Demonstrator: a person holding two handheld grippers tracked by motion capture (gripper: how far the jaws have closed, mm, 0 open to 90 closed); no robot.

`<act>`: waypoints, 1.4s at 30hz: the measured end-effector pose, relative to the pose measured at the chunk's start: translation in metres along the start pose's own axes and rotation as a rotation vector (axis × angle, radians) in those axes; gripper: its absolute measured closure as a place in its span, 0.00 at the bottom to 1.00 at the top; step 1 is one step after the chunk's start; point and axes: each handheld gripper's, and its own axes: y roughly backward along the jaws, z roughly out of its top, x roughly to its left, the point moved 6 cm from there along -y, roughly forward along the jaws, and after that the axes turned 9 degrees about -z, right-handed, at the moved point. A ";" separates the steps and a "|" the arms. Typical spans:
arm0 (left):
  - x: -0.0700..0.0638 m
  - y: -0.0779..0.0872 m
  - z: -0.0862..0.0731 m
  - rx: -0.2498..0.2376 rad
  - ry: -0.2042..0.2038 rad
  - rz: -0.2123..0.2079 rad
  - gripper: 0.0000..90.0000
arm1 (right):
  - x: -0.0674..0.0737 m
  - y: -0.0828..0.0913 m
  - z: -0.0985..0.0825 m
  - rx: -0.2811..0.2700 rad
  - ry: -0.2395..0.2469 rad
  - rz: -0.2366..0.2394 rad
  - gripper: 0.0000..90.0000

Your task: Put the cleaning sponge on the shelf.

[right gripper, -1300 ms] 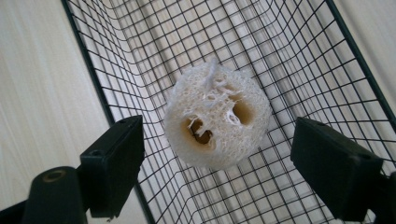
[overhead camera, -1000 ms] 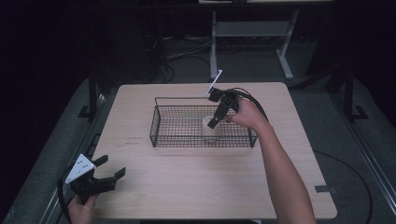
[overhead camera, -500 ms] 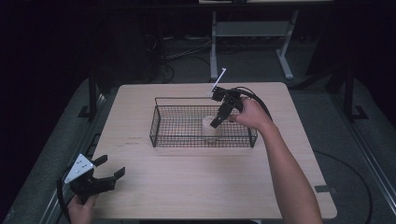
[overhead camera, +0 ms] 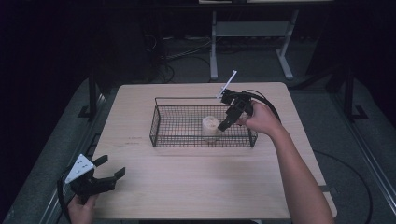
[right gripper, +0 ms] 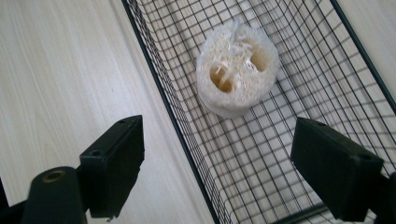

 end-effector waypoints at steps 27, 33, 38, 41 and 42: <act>-0.002 -0.001 0.000 0.006 -0.006 -0.002 0.15 | 0.008 0.015 -0.041 -0.021 -0.026 0.013 0.18; -0.002 -0.001 0.001 0.001 -0.013 -0.003 0.15 | 0.005 0.018 -0.053 -0.018 -0.036 0.006 0.18; -0.003 -0.002 0.000 0.003 -0.012 -0.004 0.16 | 0.007 0.022 -0.063 -0.023 -0.039 0.000 0.18; -0.003 -0.002 0.000 0.010 -0.014 -0.007 0.16 | 0.010 0.025 -0.070 -0.014 -0.038 -0.006 0.18; -0.003 -0.002 0.000 0.012 -0.015 -0.007 0.16 | 0.011 0.027 -0.071 -0.015 -0.034 -0.007 0.18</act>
